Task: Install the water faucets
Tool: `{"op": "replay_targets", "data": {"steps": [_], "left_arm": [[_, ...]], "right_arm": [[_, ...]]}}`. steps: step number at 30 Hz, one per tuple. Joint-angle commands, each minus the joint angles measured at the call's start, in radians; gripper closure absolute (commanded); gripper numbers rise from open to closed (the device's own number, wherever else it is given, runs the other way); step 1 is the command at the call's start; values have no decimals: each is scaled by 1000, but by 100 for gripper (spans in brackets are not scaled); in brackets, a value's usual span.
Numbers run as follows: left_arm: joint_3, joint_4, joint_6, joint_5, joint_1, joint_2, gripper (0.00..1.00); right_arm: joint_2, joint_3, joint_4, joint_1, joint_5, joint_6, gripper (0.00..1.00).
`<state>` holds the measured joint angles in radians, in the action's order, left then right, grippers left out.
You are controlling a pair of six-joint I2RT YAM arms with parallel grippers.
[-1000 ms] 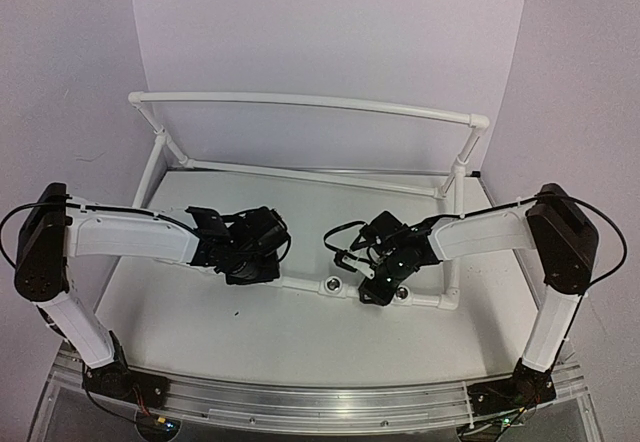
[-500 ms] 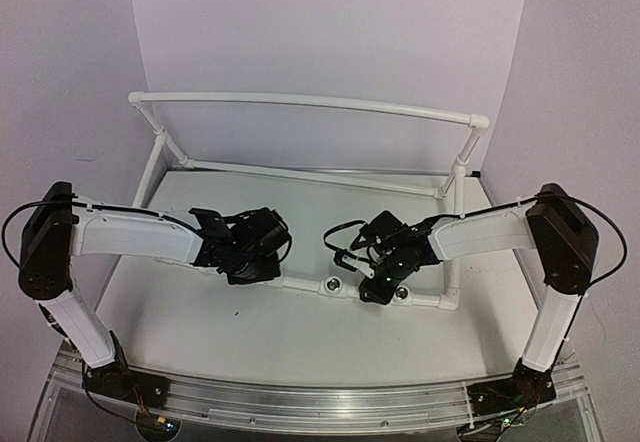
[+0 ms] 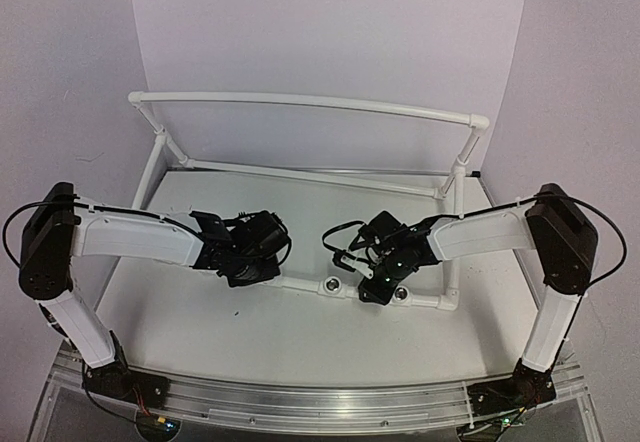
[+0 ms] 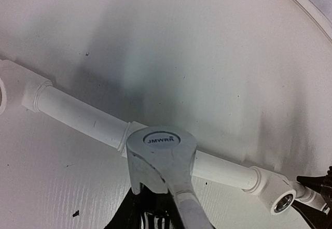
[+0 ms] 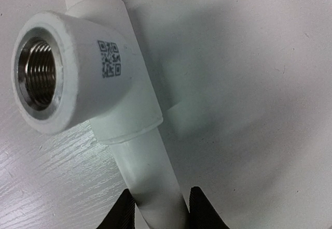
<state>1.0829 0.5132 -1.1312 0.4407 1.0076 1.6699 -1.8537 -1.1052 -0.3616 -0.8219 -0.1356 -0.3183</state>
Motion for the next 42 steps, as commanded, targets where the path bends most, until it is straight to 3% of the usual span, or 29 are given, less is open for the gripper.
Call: {"op": "replay_targets", "data": {"steps": [1,14,23,42], "left_arm": [[-18,-4,-17,43,-10,10,100],[22,65,57,9,3,59,100],[-32,10,79,-19,20,35,100],[-16,44,305,-106,21,2,100]], "right_arm": [[-25,-30,-2,-14,-14,7,67],[-26,-25,-2,-14,-8,1,75],[-34,-26,-2,-14,7,4,100],[-29,-18,-3,-14,2,-6,100]]}}
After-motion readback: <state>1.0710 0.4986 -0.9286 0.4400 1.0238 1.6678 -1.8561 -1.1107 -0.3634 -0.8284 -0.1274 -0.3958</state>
